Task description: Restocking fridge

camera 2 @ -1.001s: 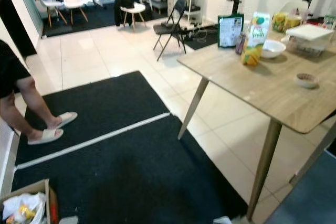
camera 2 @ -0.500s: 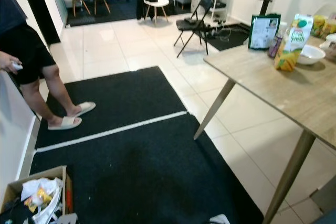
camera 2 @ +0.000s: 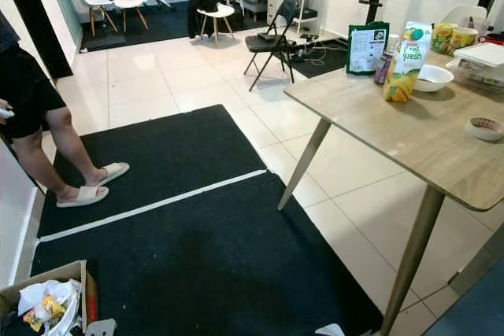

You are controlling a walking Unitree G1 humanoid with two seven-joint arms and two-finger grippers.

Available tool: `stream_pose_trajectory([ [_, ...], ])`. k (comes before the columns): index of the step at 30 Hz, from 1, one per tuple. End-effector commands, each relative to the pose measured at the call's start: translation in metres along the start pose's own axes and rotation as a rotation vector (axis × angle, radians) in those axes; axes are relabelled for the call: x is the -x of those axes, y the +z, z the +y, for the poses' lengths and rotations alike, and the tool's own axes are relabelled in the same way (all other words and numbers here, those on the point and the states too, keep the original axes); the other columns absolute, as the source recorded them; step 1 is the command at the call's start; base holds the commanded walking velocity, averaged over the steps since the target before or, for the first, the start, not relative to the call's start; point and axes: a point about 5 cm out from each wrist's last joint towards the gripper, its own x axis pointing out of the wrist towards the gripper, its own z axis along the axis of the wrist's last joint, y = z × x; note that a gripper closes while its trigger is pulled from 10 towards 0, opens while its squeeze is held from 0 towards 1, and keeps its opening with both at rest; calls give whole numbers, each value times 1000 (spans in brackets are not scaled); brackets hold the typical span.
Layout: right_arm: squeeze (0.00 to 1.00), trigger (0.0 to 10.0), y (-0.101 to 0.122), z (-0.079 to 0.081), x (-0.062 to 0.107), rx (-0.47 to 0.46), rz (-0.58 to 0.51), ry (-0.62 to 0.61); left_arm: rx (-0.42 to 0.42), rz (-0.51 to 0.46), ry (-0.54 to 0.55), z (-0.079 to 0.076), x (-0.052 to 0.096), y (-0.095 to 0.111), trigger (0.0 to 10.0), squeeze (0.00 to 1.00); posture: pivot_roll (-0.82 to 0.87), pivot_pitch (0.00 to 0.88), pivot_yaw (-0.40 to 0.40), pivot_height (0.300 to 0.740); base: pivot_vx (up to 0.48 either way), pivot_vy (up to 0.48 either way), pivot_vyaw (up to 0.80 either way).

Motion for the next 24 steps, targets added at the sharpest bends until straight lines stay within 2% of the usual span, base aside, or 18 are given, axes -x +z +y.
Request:
stream_pose_trajectory([
  [1,0,10000,-3,4,0,-2,13,-7,10,-7,28,10,2,2,10000,0,-80,0,68,740,0,0,0],
  [9,0,10000,-8,15,-2,-16,23,-1,14,-5,45,20,5,-1,10000,0,-49,0,89,740,0,0,0],
  [11,0,10000,-8,22,-2,-21,26,11,15,-6,52,24,6,-1,10000,0,-41,0,94,740,0,0,0],
  [24,0,10000,-10,23,-2,-31,29,7,19,-3,54,26,7,-3,10000,0,-47,0,96,740,0,0,0],
])
